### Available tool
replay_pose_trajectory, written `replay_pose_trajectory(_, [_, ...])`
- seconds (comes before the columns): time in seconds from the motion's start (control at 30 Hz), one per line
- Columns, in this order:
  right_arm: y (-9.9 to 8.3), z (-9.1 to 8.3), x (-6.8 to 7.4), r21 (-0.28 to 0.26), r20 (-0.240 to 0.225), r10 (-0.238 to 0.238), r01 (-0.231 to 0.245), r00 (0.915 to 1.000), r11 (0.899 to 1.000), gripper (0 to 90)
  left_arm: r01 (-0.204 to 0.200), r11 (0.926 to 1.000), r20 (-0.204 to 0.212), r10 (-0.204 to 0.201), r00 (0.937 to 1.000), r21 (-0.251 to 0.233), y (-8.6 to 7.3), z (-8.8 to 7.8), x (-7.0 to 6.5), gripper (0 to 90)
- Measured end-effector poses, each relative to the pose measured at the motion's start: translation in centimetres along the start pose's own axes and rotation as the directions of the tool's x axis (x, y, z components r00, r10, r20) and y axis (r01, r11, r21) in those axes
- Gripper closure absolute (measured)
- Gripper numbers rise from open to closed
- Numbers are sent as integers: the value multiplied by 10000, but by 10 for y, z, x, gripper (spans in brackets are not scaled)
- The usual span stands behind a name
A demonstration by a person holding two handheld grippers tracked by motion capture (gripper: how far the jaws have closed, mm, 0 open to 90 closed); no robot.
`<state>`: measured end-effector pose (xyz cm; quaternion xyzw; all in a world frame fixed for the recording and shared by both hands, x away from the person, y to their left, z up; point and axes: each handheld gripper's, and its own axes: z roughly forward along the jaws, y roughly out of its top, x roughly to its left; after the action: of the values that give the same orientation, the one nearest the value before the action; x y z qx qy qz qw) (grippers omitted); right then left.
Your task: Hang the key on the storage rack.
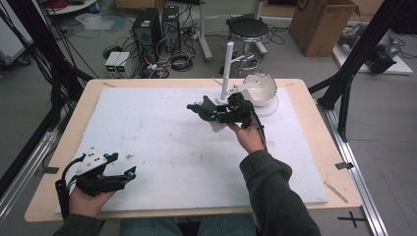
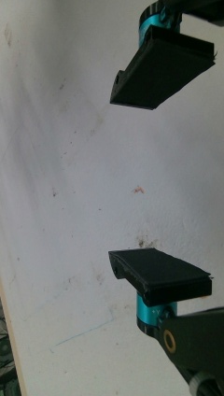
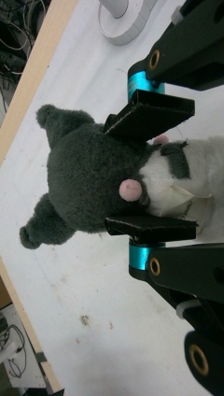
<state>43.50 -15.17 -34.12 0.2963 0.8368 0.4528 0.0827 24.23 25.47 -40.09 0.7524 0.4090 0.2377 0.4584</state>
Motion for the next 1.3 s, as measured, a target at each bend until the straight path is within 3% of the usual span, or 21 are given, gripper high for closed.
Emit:
replay_pose_trajectory(0.33, [2, -20, 0, -247, 172, -113, 117, 9998, 9996, 530, -11, 10000, -4, 11, 10000, -14, 0, 0, 1, 211])
replay_pose_trajectory(0.97, [22, -34, 5, -448, 224, -367, 376, 9991, 9983, 531, 19, 10000, -10, -19, 10000, 0, 0, 2, 1, 211])
replay_pose_trajectory(1.3, [32, -43, 5, -837, 266, -441, 462, 9987, 9954, 530, 78, 9999, -49, -78, 10000, -66, 0, 0, 1, 211])
